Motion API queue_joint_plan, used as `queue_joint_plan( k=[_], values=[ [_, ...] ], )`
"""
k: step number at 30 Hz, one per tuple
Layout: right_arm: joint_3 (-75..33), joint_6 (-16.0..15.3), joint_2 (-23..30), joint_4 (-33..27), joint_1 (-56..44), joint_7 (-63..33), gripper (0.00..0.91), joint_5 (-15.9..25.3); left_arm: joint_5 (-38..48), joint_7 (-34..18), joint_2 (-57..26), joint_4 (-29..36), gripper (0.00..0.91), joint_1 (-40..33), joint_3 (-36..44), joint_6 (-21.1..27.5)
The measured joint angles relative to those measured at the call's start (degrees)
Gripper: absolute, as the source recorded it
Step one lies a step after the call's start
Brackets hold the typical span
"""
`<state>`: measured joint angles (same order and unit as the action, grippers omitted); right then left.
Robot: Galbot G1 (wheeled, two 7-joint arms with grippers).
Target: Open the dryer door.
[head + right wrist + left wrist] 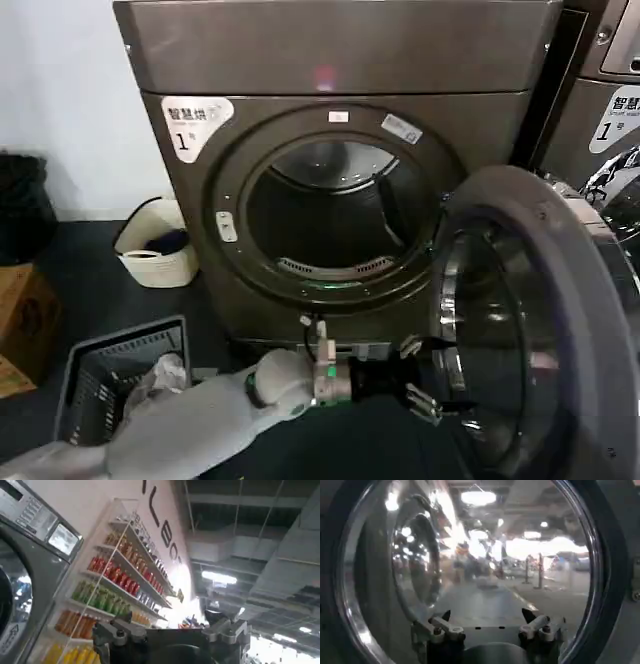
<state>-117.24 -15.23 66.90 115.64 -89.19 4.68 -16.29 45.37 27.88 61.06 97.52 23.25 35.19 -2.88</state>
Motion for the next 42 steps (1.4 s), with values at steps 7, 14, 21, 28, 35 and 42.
queue_joint_plan(
  k=[7,14,21,28,35,42],
  values=[
    [-3.00,-1.46,-0.16,1.36,-0.42,-1.19,0.907,3.21,-0.03,0.06,2.41,-2.85,0.907,-3.11,2.69,0.14],
    [-5.85,-1.32,-0.95,1.01,-1.12,-1.42,0.907,6.46,-0.20,0.06,4.81,-6.22,0.907,-6.19,5.95,-0.59],
    [-7.14,-1.25,-1.29,0.95,-1.43,-1.51,0.907,6.99,-0.40,-0.34,8.11,-10.17,0.907,-7.48,7.26,-1.17],
    [-7.25,-1.18,-1.45,0.56,-1.24,-1.55,0.907,7.10,-0.46,-1.54,12.42,-13.93,0.907,-8.32,7.74,-1.52],
    [-7.92,-1.20,-1.84,0.47,-1.19,-1.61,0.907,7.04,-0.52,-3.03,15.89,-16.54,0.907,-9.64,8.84,-2.16],
    [-9.15,-1.37,-2.45,0.01,-1.35,-2.48,0.907,7.34,-0.48,-4.58,19.04,-18.56,0.907,-10.66,9.36,-2.21]
  ],
)
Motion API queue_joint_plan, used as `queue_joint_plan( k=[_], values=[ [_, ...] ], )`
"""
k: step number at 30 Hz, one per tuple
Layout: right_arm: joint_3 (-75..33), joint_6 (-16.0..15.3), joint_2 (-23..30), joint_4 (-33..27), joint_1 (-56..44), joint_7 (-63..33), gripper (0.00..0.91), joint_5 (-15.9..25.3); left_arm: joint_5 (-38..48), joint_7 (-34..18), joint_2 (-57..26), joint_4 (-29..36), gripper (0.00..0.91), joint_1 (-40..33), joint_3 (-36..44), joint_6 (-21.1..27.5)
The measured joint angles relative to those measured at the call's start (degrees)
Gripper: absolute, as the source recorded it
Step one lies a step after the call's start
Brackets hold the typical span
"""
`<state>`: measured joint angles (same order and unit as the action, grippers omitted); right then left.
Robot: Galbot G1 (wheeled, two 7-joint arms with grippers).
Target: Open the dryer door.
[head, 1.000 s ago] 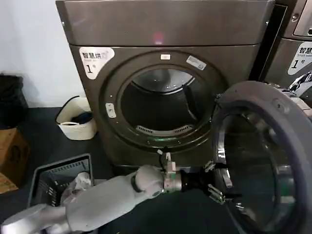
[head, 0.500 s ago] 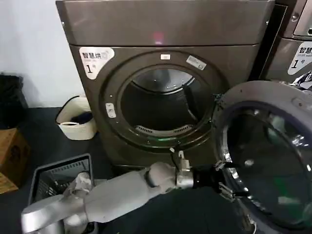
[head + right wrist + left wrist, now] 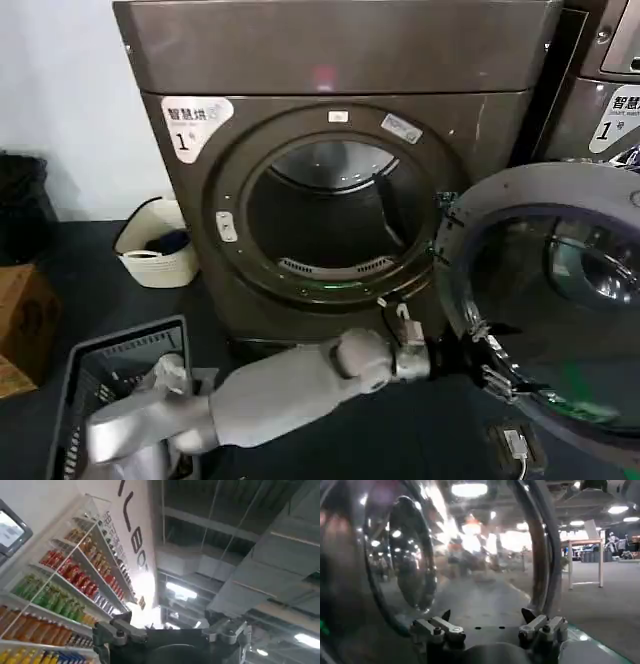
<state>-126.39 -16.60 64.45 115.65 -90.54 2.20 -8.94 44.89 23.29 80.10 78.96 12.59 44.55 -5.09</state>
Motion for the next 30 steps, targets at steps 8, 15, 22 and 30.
queue_joint_plan(
  k=[8,15,22,30],
  values=[
    [-1.51,-0.68,-0.69,-0.21,-0.58,-0.62,0.907,0.32,-0.20,-1.61,2.50,-1.44,0.907,0.04,0.28,0.18],
    [-1.51,-0.58,-1.05,-0.21,-0.52,-0.27,0.907,1.09,-0.16,-2.16,4.30,-2.98,0.907,-0.05,-0.15,0.11],
    [-1.54,-0.50,-1.62,-0.48,-0.42,0.00,0.907,1.38,-0.23,-2.96,5.86,-4.36,0.907,-0.62,-0.83,-0.13],
    [-1.18,-0.43,-1.72,-0.42,-0.07,0.36,0.907,1.72,0.06,-3.80,7.11,-5.65,0.907,-1.29,-0.98,-0.41]
  ],
)
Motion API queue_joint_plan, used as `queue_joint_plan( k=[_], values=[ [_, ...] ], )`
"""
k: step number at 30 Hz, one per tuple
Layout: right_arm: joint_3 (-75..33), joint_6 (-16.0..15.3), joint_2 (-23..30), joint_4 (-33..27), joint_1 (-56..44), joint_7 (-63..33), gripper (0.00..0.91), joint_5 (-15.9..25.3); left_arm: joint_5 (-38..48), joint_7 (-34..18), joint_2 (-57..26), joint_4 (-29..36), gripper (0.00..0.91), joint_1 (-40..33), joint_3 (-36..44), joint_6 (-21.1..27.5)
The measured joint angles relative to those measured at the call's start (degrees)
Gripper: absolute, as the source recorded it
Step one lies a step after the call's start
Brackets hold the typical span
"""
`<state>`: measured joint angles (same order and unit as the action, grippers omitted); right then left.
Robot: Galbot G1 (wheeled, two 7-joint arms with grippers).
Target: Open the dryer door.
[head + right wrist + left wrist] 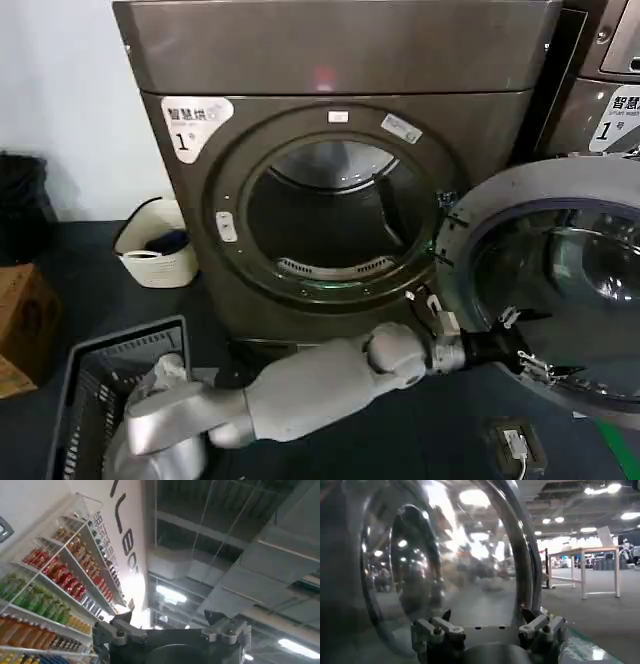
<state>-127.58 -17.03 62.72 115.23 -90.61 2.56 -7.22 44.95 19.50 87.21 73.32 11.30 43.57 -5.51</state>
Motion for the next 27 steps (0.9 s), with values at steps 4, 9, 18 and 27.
queue_joint_plan(
  k=[4,9,18,27],
  values=[
    [0.03,0.28,-0.03,-0.08,-0.02,0.44,0.907,0.19,0.03,-0.08,0.56,-0.89,0.907,-0.32,-0.10,-0.15],
    [0.29,0.43,-0.01,-0.08,0.08,0.75,0.907,0.35,0.39,-0.53,1.15,-1.47,0.907,-0.60,-0.64,-0.05],
    [0.71,0.65,-0.01,0.03,0.29,1.18,0.907,0.59,0.43,-1.13,1.13,-0.80,0.907,-0.87,-1.49,0.35],
    [1.19,0.69,-0.04,0.09,0.87,1.19,0.907,0.75,0.66,-1.19,-1.87,2.38,0.907,-0.26,-1.14,0.32]
  ],
)
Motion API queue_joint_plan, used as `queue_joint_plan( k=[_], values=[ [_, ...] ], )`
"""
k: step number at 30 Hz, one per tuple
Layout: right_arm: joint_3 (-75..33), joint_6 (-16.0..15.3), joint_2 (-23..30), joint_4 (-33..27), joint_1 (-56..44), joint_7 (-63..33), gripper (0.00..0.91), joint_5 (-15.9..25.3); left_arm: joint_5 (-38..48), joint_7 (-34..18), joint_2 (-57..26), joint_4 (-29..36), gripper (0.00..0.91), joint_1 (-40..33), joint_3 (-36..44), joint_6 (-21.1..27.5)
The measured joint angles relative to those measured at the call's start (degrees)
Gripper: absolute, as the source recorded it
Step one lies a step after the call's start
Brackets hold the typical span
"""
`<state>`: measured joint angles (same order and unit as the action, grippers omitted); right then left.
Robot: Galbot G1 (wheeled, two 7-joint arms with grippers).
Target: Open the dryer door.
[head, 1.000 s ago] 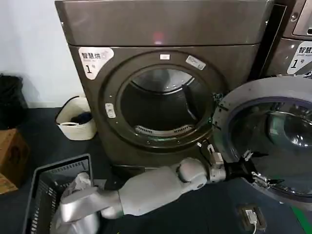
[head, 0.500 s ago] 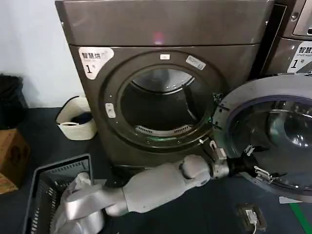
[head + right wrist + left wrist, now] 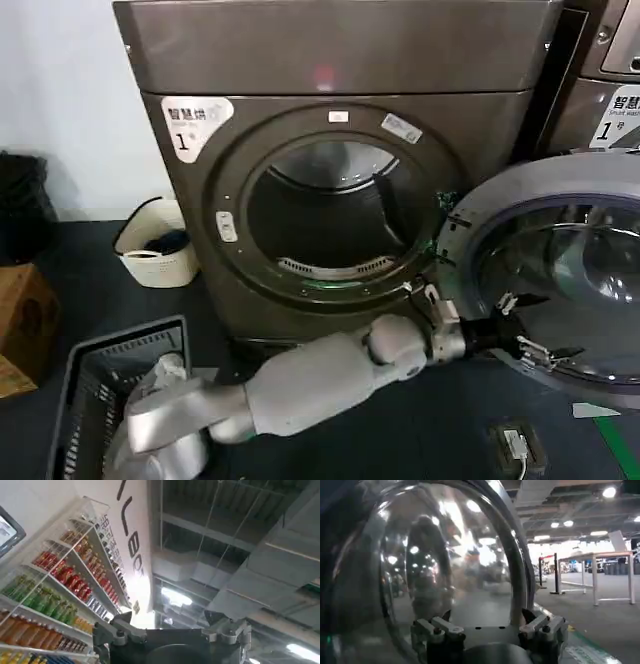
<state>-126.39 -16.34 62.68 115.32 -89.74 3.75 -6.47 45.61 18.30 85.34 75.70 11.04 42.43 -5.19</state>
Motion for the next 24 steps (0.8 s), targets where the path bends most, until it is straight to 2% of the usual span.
queue_joint_plan(
  k=[24],
  values=[
    [1.73,0.08,-0.73,0.00,1.68,0.09,0.907,0.26,0.67,-0.11,-16.29,14.42,0.907,2.87,-1.76,-4.01]
  ],
)
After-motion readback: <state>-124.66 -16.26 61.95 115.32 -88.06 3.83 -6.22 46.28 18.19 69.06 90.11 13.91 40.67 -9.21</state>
